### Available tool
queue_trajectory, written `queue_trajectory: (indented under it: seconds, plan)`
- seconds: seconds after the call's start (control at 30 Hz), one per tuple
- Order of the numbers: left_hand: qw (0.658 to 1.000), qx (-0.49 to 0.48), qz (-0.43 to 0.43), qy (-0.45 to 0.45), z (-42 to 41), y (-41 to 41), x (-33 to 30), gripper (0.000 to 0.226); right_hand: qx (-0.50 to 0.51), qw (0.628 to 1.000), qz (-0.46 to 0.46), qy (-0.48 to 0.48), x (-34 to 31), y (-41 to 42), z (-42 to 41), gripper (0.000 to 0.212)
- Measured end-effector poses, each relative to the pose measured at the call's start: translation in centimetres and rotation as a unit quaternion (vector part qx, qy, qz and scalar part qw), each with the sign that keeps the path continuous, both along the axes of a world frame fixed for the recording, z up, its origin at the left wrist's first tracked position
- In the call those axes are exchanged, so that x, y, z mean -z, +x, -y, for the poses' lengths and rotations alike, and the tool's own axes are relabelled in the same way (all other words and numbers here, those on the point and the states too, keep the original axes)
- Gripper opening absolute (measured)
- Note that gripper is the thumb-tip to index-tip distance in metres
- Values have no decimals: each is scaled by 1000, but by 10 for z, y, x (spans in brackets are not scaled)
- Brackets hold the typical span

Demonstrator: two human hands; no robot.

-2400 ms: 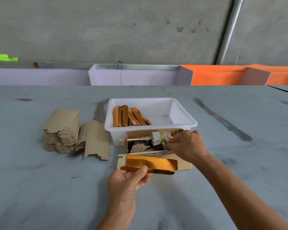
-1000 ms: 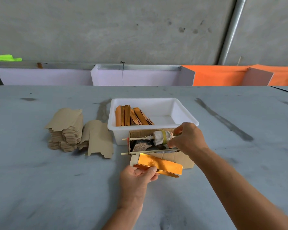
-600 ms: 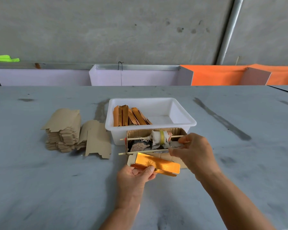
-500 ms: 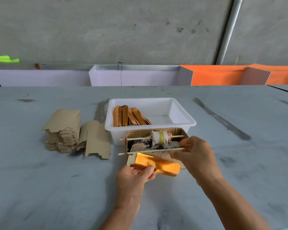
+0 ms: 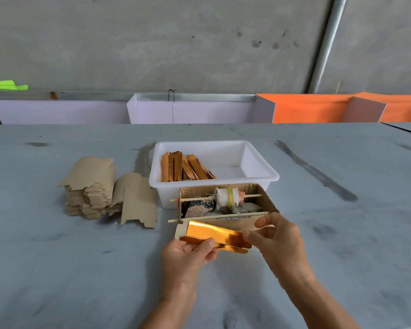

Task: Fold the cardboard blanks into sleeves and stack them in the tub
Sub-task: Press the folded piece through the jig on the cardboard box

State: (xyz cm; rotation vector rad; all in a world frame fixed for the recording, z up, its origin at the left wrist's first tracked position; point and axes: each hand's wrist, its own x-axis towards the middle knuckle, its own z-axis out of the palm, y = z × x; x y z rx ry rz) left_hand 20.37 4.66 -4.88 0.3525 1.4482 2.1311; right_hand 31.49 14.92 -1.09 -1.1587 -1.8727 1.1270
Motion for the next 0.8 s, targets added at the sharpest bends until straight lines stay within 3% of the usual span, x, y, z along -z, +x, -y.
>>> queue_trajectory:
  seconds: [0.43,0.8]
  plan:
    - [997,-52,48,-10,3,2,-2,13,0,999,-47,-15,22,0,-11,19]
    - [995,-68,63,49,4,20,-11,15,-88,973,-204,-64,9,1,32,26]
